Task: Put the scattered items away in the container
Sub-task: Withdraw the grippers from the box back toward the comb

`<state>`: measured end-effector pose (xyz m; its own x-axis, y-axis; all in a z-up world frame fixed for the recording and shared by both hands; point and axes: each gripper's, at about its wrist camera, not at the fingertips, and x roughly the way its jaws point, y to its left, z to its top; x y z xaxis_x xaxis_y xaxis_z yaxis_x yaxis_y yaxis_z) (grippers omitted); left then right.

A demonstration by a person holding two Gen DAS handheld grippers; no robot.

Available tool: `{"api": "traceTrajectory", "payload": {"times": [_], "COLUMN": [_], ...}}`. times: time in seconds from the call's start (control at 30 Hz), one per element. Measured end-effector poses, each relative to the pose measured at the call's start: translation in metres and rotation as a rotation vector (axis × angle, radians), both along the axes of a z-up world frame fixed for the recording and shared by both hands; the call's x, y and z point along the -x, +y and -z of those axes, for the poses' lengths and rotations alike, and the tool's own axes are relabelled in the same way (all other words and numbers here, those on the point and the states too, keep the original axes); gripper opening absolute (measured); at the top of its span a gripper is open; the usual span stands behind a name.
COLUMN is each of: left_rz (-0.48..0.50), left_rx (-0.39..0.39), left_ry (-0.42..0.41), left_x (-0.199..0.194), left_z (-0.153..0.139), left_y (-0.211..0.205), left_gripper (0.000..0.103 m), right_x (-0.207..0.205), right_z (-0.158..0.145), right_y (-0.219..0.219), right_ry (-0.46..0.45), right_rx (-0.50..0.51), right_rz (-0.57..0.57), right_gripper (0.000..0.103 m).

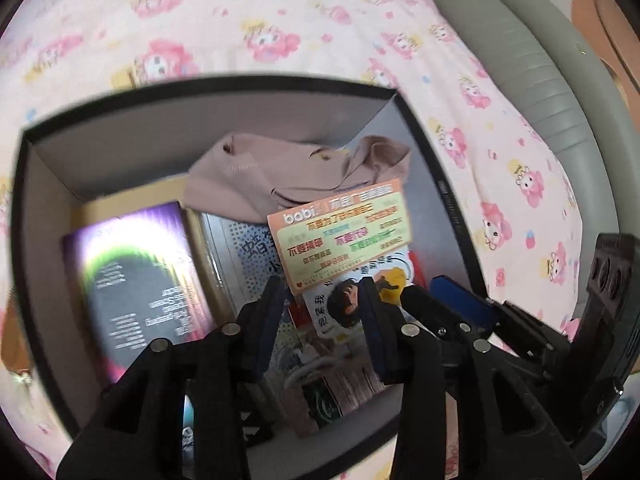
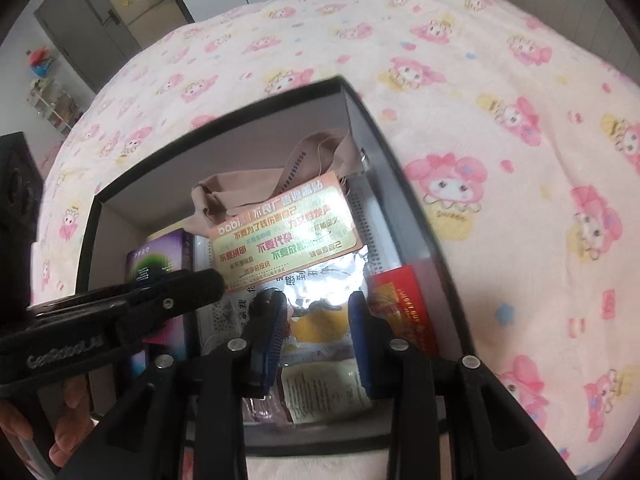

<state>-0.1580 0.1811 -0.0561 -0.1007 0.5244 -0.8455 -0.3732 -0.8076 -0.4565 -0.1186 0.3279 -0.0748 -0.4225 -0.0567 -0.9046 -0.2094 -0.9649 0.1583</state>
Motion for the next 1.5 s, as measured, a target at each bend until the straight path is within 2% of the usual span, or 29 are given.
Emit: {"api": "traceTrajectory", "payload": {"times": [0.03,0.1,0.2,0.4,0.57,0.93,1.2,1.4,1.5], "left_rz": [0.001,0.004,0.017,0.048,0.048,0.02,-0.031,-0.135,-0.193], "left_rx": [-0.013,-0.038,-0.045,-0.048,-0.036,0.005,0.021,0.041,0.039], "left_ry": [0.008,0.023,0.06,0.131,0.164,0.188,0.196,0.181,0.149], "left_x": [0.0,-0.007,-0.014,-0.045,-0.069,-0.116,-0.135,-0.137,-0.135], "left_z": [-0.001,-0.013,-0.027,-0.056,-0.068,-0.065,-0.058,-0.034,-0.015], "left_y": [-0.003,-0.007,0.0,-0.013,-0.035,-0.089,-0.147,-0.208,-0.24], "left_gripper": [0.041,0.045,0.045,0.046,0.046,0.046,0.046,0.045,0.045], "right_x": [-0.005,-0.015,-0.026,-0.056,-0.077,-0.121,-0.132,-0.119,-0.11], "right_z": [-0.006,-0.018,-0.035,-0.067,-0.078,-0.075,-0.062,-0.036,-0.019], "right_y": [-0.001,-0.008,-0.013,-0.024,-0.043,-0.098,-0.147,-0.2,-0.226], "right_ry": [0.012,0.041,0.067,0.135,0.159,0.172,0.165,0.137,0.107], "right_rx": [-0.016,-0.027,-0.043,-0.04,-0.043,-0.083,-0.028,0.025,0.046], "right_rz": [0.005,0.012,0.015,0.035,0.027,-0.039,-0.128,-0.25,-0.302], "right_gripper": [0.042,0.047,0.047,0.052,0.052,0.052,0.052,0.051,0.051]}}
